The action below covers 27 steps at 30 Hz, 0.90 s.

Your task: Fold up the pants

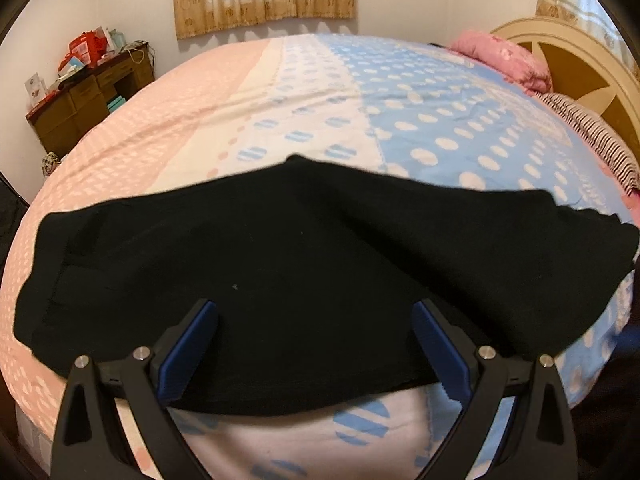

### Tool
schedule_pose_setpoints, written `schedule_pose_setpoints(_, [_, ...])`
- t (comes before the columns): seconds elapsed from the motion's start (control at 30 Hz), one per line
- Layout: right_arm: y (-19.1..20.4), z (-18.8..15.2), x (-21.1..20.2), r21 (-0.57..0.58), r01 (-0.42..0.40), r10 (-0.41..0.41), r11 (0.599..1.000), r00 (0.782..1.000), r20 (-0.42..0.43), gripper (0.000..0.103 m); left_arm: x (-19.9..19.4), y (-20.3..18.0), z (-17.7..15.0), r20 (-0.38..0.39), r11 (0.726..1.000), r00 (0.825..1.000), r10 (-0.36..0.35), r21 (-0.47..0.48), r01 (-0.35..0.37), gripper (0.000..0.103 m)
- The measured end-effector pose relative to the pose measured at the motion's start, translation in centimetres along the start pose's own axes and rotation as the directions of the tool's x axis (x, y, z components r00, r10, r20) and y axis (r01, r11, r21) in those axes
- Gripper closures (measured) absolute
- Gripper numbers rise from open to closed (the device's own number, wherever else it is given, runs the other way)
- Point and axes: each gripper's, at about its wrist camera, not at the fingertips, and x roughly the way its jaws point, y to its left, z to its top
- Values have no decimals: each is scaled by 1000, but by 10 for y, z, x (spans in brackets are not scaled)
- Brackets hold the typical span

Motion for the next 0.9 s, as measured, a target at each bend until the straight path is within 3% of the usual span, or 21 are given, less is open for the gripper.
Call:
schedule_pose_setpoints(0.03, [-5,11,-32,-25,99,-95,995,989,117,45,3,-2,-1,-6,1000,1000,8,4,-8,3])
schedule_pose_setpoints(0.07, [-16,25,-68,-8,215,-206,977,948,243,45,7,-6,-2,-11,1000,1000,23,13,-23,3])
schedule_pose_setpoints(0.1, [-23,32,-86,18,261,-255,965,921,295,45,9,-10,-3,-7,998,999,50,34,-49,3])
schedule_pose_setpoints(0.13, [-40,46,-119,80,320,-326,944,870,370,45,10,-15,-5,0,996,997,71,59,-71,3])
schedule_pose_setpoints(0.2, [-62,62,-152,151,386,-412,910,807,422,45,9,-21,-6,13,992,996,86,91,-87,3])
schedule_pose_setpoints(0.23, [-74,74,-167,180,447,-478,876,759,442,45,8,-20,-7,12,992,996,86,89,-87,3])
schedule_pose_setpoints(0.33, [-101,101,-173,155,586,-594,795,703,391,48,10,-14,-5,-8,996,997,72,54,-72,1])
schedule_pose_setpoints(0.37, [-105,106,-169,144,606,-610,782,701,370,52,10,-13,-5,-13,996,997,73,47,-73,1])
schedule_pose_setpoints(0.43, [-128,115,-160,111,639,-640,761,712,290,72,9,-15,-4,-18,995,996,87,51,-86,0])
schedule_pose_setpoints(0.53, [-154,115,-157,82,657,-658,750,725,203,73,11,-17,-3,-27,994,995,101,42,-100,0])
schedule_pose_setpoints(0.6, [-156,114,-151,57,681,-679,730,713,173,73,11,-17,-3,-32,994,994,104,36,-103,0])
schedule_pose_setpoints(0.7, [-155,107,-158,26,690,-678,723,702,216,98,10,-17,-3,-39,994,993,107,35,-106,0])
schedule_pose_setpoints(0.8, [-133,100,-169,-18,668,-623,744,704,341,98,11,-17,-2,-44,994,993,107,34,-105,0])
schedule_pose_setpoints(0.9, [-109,91,-179,-67,693,-574,717,642,508,98,11,-17,-2,-43,994,993,108,27,-107,0])
